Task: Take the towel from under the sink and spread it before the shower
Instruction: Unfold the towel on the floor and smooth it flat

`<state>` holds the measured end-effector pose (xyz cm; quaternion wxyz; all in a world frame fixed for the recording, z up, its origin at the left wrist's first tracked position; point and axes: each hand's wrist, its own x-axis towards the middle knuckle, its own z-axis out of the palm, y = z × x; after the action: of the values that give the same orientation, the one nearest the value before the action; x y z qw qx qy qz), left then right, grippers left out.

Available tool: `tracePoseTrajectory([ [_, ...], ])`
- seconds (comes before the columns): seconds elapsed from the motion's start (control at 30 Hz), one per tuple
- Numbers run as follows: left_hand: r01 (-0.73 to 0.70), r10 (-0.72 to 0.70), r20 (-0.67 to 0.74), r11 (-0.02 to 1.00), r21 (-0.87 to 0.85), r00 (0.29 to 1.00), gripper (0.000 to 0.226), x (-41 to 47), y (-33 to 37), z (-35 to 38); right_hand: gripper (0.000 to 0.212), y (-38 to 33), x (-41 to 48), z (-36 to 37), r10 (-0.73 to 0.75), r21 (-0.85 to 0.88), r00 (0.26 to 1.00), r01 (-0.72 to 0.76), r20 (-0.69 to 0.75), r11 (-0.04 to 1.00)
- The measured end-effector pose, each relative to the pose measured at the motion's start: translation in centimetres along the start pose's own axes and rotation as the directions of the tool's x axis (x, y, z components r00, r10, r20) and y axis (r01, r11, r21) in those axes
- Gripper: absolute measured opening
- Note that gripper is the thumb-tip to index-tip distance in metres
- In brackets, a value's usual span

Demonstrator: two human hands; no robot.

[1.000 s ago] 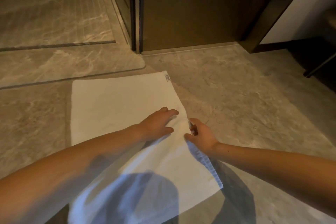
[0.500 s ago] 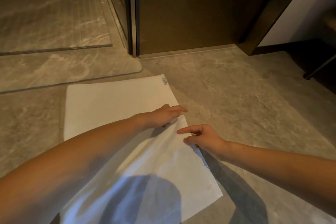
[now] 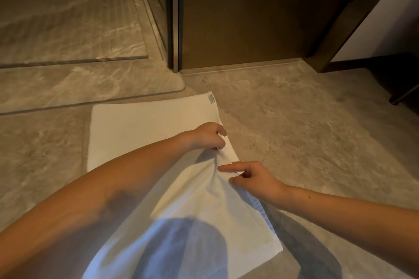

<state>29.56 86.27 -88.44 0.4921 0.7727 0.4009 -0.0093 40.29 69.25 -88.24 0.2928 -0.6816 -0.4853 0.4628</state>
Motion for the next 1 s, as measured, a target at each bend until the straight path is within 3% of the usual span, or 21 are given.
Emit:
tracePoseTrajectory([
  [0.13, 0.022, -0.011, 0.038, 0.948, -0.318, 0.999, 0.06, -1.2, -2.6, -0.9, 0.039, -0.6, 0.2, 0.3, 0.026, 0.035, 0.999, -0.027, 0.035, 0.999],
  [0.2, 0.018, 0.005, 0.057, 0.922, -0.387, 0.998, 0.066, -2.0, -3.7, -1.4, 0.04, -0.9, 0.4, 0.6, 0.035, 0.034, 0.998, -0.037, 0.06, 0.999],
  [0.37, -0.021, 0.056, 0.072, 0.908, -0.418, 0.996, 0.076, -3.7, -6.4, -3.1, 0.04, -1.1, 1.1, 1.4, 0.062, -0.027, 0.988, -0.059, 0.144, 0.998],
  [0.57, -0.006, 0.072, 0.09, 0.815, -0.58, 0.993, 0.083, -6.6, -9.4, -5.6, 0.075, -3.1, 0.4, 2.8, 0.089, -0.122, 0.914, -0.044, 0.396, 0.992],
  [0.87, -0.075, 0.078, -0.025, 0.747, -0.661, 0.997, 0.083, -12.9, -12.6, -10.3, 0.078, -8.8, -0.2, 7.5, 0.036, 0.123, 0.81, -0.133, 0.586, 0.983],
  [1.0, -0.089, 0.026, -0.099, 0.703, -0.705, 0.995, 0.081, -16.8, -13.5, -12.7, 0.08, -12.3, -0.5, 10.6, -0.057, 0.142, 0.78, -0.041, 0.623, 0.989],
])
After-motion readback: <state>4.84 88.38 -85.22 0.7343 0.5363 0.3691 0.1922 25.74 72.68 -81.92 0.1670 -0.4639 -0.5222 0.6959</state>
